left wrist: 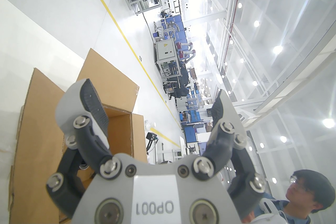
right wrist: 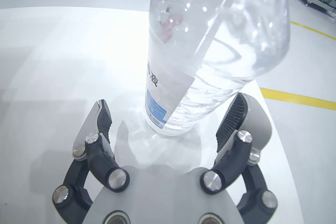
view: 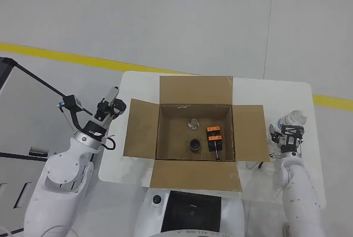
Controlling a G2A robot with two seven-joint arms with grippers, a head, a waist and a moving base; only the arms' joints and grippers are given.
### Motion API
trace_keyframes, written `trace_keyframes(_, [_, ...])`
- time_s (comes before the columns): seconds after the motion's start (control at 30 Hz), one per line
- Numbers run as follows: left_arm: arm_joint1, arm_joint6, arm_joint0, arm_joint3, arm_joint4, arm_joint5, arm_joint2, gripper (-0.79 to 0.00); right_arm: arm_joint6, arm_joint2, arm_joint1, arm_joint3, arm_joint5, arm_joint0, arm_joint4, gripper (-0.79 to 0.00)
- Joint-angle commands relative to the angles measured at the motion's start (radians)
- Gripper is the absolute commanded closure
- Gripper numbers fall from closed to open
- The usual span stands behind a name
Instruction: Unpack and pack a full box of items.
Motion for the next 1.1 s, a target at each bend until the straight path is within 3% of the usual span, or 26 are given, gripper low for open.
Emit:
trace_keyframes(0.0, [0.0, 0.0, 0.0, 0.0, 0.0, 0.0, 0.0, -0.785, -0.003, 0.001, 0.002, -0.016, 0.0, -0.01, 0.0, -0.785])
trace_keyframes(0.13, [0.0, 0.0, 0.0, 0.0, 0.0, 0.0, 0.0, -0.785, -0.019, 0.03, 0.011, -0.136, -0.036, -0.087, 0.021, -0.785])
trace_keyframes(0.43, [0.0, 0.0, 0.0, 0.0, 0.0, 0.0, 0.0, -0.785, 0.048, 0.202, 0.032, -0.701, -0.197, -0.425, 0.13, -0.785])
trace_keyframes(0.6, [0.0, 0.0, 0.0, 0.0, 0.0, 0.0, 0.0, -0.785, 0.079, 0.291, 0.037, -0.923, -0.286, -0.495, 0.26, -0.785])
trace_keyframes(0.77, [0.0, 0.0, 0.0, 0.0, 0.0, 0.0, 0.0, -0.785, 0.17, 0.3, 0.045, -1.127, -0.395, -0.468, 0.42, -0.785])
trace_keyframes(0.93, [0.0, 0.0, 0.0, 0.0, 0.0, 0.0, 0.0, -0.785, 0.349, 0.185, 0.058, -1.197, -0.455, -0.335, 0.478, -0.785])
trace_keyframes(1.07, [0.0, 0.0, 0.0, 0.0, 0.0, 0.0, 0.0, -0.785, 0.764, -0.007, 0.065, -1.182, -0.361, -0.186, 0.548, -0.785])
